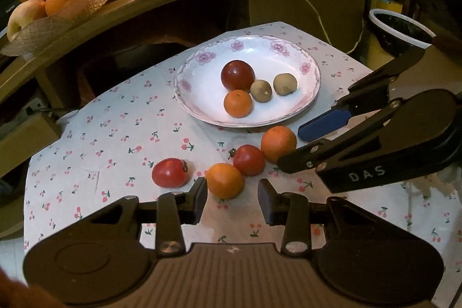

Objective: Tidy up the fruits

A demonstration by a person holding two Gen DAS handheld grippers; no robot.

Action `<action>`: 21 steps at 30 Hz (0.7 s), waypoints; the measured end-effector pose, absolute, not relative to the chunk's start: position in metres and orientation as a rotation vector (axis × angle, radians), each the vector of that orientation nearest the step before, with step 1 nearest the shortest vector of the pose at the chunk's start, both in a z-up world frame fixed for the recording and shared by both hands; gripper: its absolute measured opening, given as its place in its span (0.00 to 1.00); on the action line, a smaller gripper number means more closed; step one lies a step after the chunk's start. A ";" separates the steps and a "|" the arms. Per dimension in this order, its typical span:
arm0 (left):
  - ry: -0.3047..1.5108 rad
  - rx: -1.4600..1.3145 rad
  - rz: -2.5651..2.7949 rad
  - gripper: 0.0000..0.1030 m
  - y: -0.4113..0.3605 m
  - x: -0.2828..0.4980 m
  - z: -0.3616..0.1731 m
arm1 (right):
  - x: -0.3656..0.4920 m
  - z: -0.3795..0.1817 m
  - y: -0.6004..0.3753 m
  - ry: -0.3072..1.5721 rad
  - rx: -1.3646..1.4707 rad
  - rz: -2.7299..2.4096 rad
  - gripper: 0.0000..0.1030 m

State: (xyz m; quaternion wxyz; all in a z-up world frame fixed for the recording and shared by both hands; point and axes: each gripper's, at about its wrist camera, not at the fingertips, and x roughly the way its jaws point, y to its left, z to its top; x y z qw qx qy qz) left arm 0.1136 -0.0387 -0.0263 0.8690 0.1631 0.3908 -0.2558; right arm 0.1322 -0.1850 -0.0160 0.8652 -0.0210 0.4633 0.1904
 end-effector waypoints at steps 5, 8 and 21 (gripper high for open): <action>0.823 0.335 -0.534 0.42 -0.035 0.123 -0.033 | 0.139 -0.023 -0.181 0.975 -0.044 0.403 0.40; 0.828 0.334 -0.535 0.42 -0.034 0.129 -0.038 | 0.141 -0.027 -0.181 0.979 -0.043 0.400 0.40; 0.829 0.300 -0.538 0.37 -0.039 0.136 -0.047 | 0.143 -0.027 -0.188 0.995 -0.029 0.374 0.33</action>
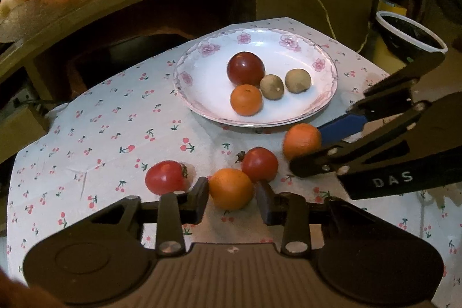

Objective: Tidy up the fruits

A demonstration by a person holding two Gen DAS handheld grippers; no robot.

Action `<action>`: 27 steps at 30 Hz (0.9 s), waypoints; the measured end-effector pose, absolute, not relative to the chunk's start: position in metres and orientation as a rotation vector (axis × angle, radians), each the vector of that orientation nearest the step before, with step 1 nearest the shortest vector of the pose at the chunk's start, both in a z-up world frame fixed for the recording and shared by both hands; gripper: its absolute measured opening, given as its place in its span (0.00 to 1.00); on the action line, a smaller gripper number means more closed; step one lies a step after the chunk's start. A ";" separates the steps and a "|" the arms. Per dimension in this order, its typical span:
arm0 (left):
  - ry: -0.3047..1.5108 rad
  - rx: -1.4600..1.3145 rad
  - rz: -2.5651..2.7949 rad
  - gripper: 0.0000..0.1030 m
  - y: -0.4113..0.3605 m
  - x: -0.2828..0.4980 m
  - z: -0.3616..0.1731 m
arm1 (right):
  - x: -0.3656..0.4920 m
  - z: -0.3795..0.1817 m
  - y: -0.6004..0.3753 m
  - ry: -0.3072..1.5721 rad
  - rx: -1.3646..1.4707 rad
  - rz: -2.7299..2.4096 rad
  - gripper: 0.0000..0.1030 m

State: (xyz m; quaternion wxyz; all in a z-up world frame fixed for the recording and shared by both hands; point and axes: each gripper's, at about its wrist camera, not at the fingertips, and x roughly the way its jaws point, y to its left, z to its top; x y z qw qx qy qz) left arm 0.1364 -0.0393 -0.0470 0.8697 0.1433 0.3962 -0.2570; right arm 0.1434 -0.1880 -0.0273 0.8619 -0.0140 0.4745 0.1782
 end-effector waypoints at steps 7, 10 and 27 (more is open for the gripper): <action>0.847 0.272 -0.539 0.37 -0.034 0.127 -0.043 | 0.134 -0.025 -0.192 1.000 -0.048 0.354 0.32; 0.851 0.282 -0.548 0.37 -0.032 0.113 -0.038 | 0.126 -0.023 -0.193 1.002 -0.053 0.344 0.32; 0.864 0.345 -0.558 0.37 -0.029 0.033 -0.041 | 0.039 -0.019 -0.179 1.022 -0.085 0.302 0.33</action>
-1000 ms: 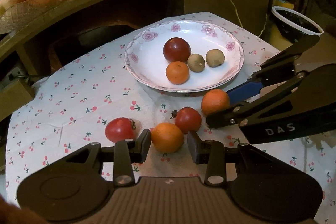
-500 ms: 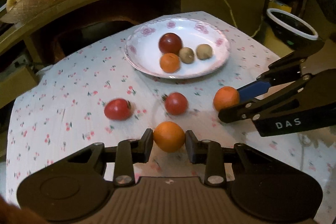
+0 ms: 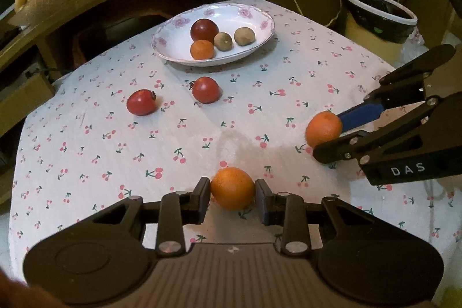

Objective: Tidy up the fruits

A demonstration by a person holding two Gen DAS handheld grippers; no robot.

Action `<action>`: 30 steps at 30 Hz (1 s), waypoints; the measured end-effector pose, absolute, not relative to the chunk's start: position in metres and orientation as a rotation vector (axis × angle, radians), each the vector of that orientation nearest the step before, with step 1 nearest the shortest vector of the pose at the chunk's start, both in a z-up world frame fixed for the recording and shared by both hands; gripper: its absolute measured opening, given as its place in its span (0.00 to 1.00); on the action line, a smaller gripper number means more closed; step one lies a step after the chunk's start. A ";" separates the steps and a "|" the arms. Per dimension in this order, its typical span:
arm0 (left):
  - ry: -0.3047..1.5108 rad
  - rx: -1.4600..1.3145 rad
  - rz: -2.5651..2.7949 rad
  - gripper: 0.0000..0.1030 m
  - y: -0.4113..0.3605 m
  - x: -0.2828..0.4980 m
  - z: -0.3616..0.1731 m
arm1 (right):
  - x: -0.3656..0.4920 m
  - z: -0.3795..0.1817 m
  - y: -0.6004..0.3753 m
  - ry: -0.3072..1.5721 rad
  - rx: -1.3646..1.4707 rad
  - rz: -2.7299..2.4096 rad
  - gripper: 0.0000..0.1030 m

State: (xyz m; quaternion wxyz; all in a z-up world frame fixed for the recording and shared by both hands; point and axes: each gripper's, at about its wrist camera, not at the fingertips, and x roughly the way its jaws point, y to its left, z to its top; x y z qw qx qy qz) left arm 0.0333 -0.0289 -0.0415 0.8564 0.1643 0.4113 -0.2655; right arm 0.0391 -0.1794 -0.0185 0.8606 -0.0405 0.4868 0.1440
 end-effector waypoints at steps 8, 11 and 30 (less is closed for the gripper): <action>0.856 0.376 -0.570 0.44 -0.030 0.028 -0.044 | 0.024 -0.019 -0.178 1.003 -0.088 0.271 0.40; 0.857 0.364 -0.567 0.45 -0.028 0.027 -0.044 | 0.020 -0.018 -0.179 0.997 -0.086 0.263 0.45; 0.872 0.277 -0.535 0.46 -0.026 0.031 -0.045 | 0.036 -0.020 -0.182 0.981 -0.010 0.267 0.51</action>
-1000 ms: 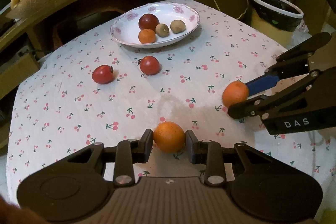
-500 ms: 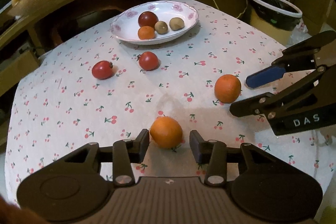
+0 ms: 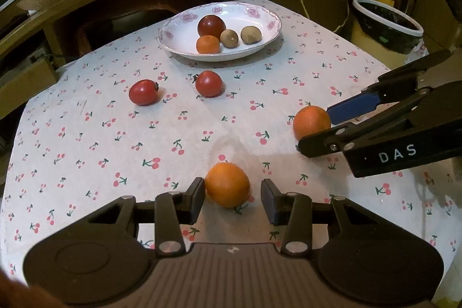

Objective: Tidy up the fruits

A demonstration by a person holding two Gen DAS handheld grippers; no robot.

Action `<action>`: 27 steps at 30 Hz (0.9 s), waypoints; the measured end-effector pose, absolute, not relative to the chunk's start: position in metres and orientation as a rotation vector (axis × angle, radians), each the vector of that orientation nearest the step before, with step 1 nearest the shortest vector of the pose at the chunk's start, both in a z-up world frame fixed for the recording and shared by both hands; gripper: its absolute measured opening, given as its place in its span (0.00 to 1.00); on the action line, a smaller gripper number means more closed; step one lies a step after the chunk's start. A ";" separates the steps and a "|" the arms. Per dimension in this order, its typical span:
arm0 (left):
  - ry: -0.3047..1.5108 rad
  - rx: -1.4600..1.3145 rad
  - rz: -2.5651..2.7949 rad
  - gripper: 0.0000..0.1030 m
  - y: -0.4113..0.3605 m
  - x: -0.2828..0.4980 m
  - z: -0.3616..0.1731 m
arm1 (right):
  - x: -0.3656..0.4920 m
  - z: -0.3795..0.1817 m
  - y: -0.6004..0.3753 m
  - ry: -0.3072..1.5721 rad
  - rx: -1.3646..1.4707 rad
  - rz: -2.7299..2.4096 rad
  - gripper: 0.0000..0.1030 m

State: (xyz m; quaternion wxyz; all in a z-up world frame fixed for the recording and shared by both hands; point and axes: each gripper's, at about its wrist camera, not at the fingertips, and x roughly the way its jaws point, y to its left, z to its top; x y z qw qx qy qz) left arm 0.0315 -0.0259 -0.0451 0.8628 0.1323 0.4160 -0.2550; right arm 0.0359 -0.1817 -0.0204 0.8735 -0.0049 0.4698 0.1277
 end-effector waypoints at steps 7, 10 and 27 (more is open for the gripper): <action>0.877 0.271 -0.521 0.41 -0.025 0.032 -0.046 | 0.038 -0.022 -0.180 0.988 -0.009 0.256 0.40; 0.873 0.283 -0.511 0.37 -0.026 0.032 -0.045 | 0.037 -0.021 -0.178 0.992 -0.012 0.262 0.33; 0.816 0.232 -0.493 0.37 -0.037 0.057 -0.017 | 0.046 -0.001 -0.175 0.944 -0.007 0.260 0.32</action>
